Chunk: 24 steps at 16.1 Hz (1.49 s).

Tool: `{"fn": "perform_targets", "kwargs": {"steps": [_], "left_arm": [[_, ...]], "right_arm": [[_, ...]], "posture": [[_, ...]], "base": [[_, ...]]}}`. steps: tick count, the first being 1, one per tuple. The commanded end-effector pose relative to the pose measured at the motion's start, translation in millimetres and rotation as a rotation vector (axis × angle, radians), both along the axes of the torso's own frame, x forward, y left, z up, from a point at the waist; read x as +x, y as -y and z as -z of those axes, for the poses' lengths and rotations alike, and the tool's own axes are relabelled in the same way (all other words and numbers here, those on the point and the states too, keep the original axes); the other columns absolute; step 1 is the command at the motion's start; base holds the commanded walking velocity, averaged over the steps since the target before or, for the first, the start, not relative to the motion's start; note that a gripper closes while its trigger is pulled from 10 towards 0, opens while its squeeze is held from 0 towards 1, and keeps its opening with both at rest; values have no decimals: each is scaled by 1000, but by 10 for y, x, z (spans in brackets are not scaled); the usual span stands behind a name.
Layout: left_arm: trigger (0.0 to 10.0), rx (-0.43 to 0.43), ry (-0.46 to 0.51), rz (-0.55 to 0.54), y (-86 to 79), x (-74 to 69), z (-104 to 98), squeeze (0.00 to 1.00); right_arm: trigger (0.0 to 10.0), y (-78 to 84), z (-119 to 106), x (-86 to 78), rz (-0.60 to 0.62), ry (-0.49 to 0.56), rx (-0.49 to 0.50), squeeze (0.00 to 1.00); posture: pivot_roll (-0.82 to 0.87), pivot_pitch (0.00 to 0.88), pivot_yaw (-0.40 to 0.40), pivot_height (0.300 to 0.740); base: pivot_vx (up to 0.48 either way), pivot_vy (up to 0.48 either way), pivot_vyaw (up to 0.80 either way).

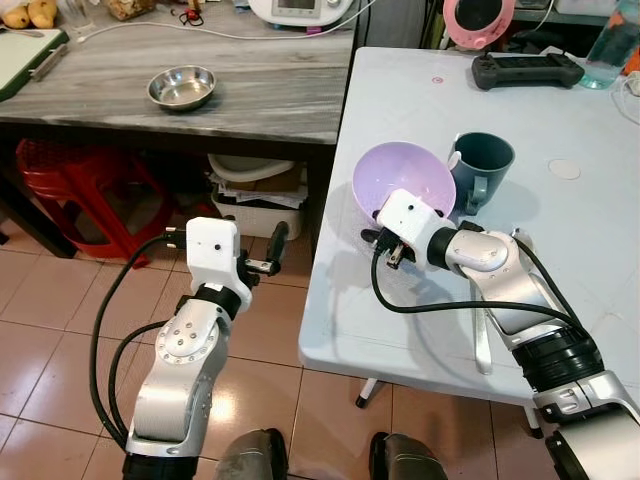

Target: Setting the table

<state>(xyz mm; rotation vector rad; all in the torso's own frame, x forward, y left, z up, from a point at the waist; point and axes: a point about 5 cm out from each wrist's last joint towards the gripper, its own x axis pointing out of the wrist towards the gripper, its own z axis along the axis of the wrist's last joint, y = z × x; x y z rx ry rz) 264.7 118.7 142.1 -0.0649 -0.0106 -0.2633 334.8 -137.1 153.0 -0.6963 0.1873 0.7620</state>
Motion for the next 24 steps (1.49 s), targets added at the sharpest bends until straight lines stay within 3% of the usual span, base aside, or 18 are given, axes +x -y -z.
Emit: {"fn": "perform_targets", "kwargs": {"steps": [1, 8, 10, 14, 18, 20, 21, 23, 24], "left_arm": [[10000, 6, 1, 14, -12, 3, -13, 0], [10000, 15, -15, 35, 20, 14, 14, 0], [10000, -1, 9, 48, 40, 19, 0, 0], [10000, -2, 3, 36, 73, 5, 21, 0], [10000, 14, 23, 12, 22, 57, -14, 0], [10000, -2, 24, 20, 28, 62, -20, 0], [10000, -11, 25, 30, 39, 58, -25, 0], [10000, -6, 35, 31, 43, 55, -45, 0], [10000, -11, 33, 29, 36, 51, -42, 0]], "right_arm": [[0, 45, -20, 24, 10, 6, -23, 0], [0, 125, 19, -58, 51, 56, -28, 0], [0, 119, -7, -91, 72, 162, -16, 0], [0, 47, -131, -281, 137, 355, 158, 0], [0, -132, -142, -489, 180, 428, 301, 0], [0, -145, -139, -536, 205, 449, 361, 0], [3059, -106, -109, -563, 229, 478, 362, 0], [1961, -23, -91, -569, 290, 482, 386, 0], [7255, 26, -86, -569, 329, 473, 405, 0]], "posture": [[-12, 97, 71, 740], [-25, 84, 70, 740], [-50, 77, 59, 740], [-48, 85, 55, 740], [-44, 94, 55, 740], [-47, 92, 55, 740], [-45, 91, 52, 740], [-45, 94, 51, 740], [-48, 97, 46, 740]], "base": [[0, 0, 0], [0, 0, 0], [268, 396, 0], [259, 405, 0], [259, 405, 0], [259, 405, 0], [255, 405, 0], [261, 403, 0], [262, 401, 0]]}}
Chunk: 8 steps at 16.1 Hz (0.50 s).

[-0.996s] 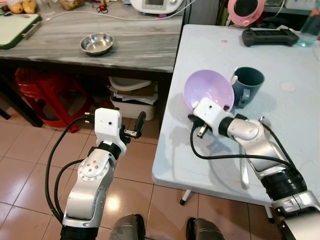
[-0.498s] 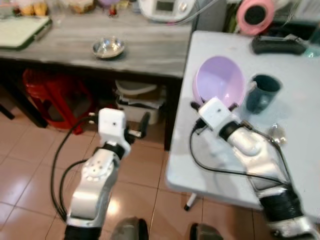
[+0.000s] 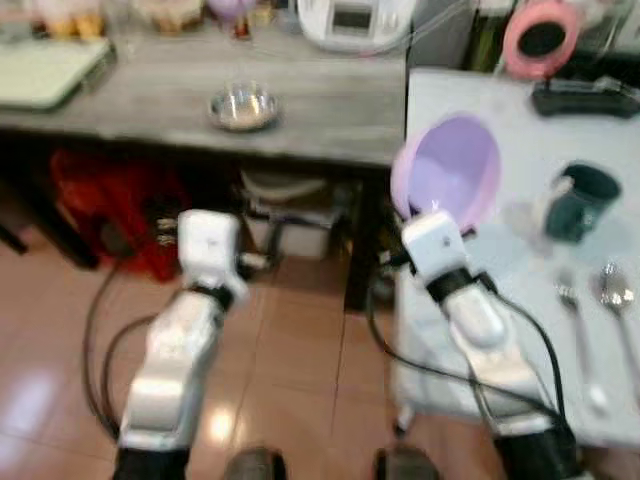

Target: Setting the table

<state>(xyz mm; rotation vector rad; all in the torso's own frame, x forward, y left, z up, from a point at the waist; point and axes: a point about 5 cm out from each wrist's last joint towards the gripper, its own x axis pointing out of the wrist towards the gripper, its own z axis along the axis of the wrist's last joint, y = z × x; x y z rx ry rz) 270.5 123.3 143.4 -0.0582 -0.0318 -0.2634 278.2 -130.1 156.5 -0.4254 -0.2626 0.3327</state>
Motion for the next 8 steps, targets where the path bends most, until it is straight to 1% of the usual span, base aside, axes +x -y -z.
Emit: {"fn": "perform_targets", "kwargs": {"steps": [1, 4, 5, 8], "left_arm": [[10000, -12, 9, 29, 75, -13, -15, 0], [10000, 8, 29, 27, 90, -12, -27, 0], [10000, 16, 47, 37, 104, -14, -41, 0], [10000, 10, 51, 45, 127, -11, -45, 0]], "right_arm": [[10000, 113, -57, -10, 49, 15, 21, 0], [10000, 87, -72, -23, 48, 24, 29, 0], [10000, 83, -96, -34, 56, 53, 35, 0], [10000, 91, -117, -21, 59, 51, 42, 0]], "posture": [[-51, 99, 44, 740], [-52, 104, 39, 740], [-53, 104, 37, 740], [-58, 104, 33, 740]], "base": [[259, 405, 0], [256, 406, 0], [259, 405, 0], [271, 397, 0]]}}
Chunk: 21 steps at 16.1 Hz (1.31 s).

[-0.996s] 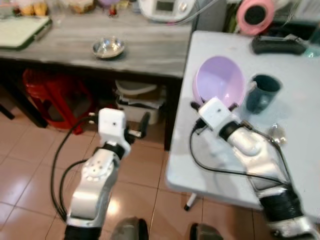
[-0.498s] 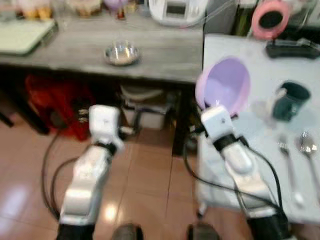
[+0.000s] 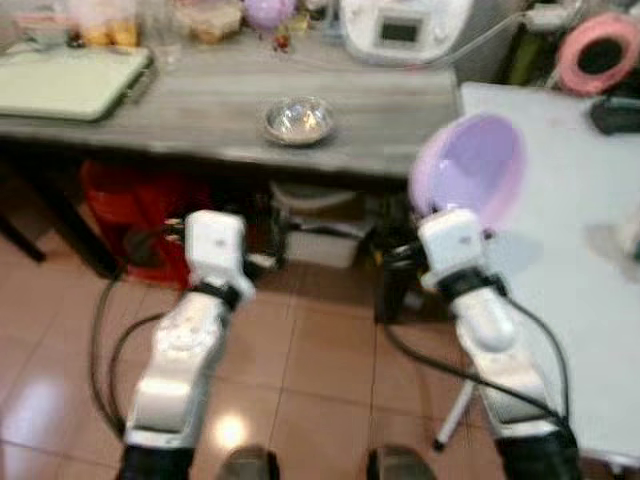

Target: Setting the table

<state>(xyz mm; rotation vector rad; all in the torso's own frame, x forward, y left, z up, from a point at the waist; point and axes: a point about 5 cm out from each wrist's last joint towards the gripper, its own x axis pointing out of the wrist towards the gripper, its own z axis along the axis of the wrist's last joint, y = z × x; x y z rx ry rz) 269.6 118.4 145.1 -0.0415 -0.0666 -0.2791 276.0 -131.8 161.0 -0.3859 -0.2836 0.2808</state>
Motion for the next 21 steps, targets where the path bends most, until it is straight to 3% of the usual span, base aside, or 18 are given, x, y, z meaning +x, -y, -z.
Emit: {"fn": "perform_targets", "kwargs": {"steps": [1, 6, 9, 15, 21], "left_arm": [[10000, -1, 17, 32, 88, -2, -28, 0], [10000, 41, 30, 44, 92, -7, -27, 0], [10000, 80, 25, 37, 82, -3, 12, 0], [10000, 81, 41, 52, 123, -10, 6, 0], [10000, 59, 43, 52, 120, 9, -12, 0]], "right_arm": [[10000, 77, -73, 4, 19, 28, -8, 0], [10000, 16, -58, -22, -1, 44, -35, 0], [10000, -57, -84, -31, -48, 83, -104, 0], [10000, 19, -113, 61, 14, 86, -96, 0], [10000, -19, -105, 79, -2, 86, -104, 0]], "posture": [[-58, 104, 33, 740], [-55, 103, 44, 740], [-60, 99, 46, 740], [-60, 96, 43, 740], [-55, 91, 48, 740]], "base": [[326, 352, 0], [407, 70, 0], [431, 0, 0], [477, 0, 0], [469, 0, 0]]}}
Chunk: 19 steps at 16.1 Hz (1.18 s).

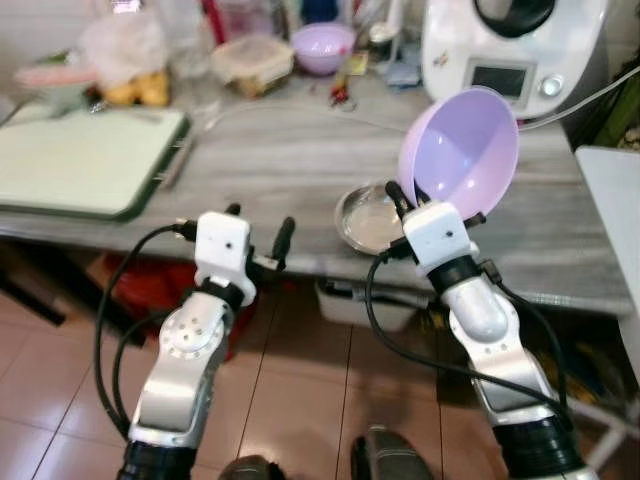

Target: Setting the table

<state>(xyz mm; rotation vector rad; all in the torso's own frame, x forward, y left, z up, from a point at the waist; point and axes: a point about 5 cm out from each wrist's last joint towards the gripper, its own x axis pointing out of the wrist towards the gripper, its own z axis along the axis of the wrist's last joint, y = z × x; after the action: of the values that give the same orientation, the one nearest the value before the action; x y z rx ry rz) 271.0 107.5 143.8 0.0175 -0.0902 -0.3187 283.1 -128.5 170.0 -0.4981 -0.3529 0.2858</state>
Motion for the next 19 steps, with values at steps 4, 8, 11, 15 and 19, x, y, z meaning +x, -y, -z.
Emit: {"fn": "perform_targets", "kwargs": {"steps": [4, 8, 11, 15, 19], "left_arm": [[10000, -18, 40, 32, 36, -20, -76, 0], [10000, -6, 18, -16, -20, -10, -49, 0], [10000, -5, 17, -31, -65, -9, -54, 0], [10000, -2, 13, -50, -84, -55, -44, 0], [10000, -2, 11, -47, -80, -62, -42, 0]], "right_arm": [[10000, -49, -40, 66, -44, -16, -44, 0], [10000, -160, -213, 333, -191, -101, -47, 0], [10000, -187, -226, 547, -254, -222, -112, 0], [10000, -306, -68, 616, -418, -415, -251, 0], [10000, -333, -20, 641, -475, -409, -373, 0]], "posture": [[-50, 87, 50, 740], [-39, 99, 49, 740], [-18, 103, 43, 740], [-7, 110, 35, 740], [-11, 113, 38, 740]], "base": [[175, 0, 0], [0, 0, 0], [0, 0, 0], [0, 0, 0], [0, 0, 0]]}}
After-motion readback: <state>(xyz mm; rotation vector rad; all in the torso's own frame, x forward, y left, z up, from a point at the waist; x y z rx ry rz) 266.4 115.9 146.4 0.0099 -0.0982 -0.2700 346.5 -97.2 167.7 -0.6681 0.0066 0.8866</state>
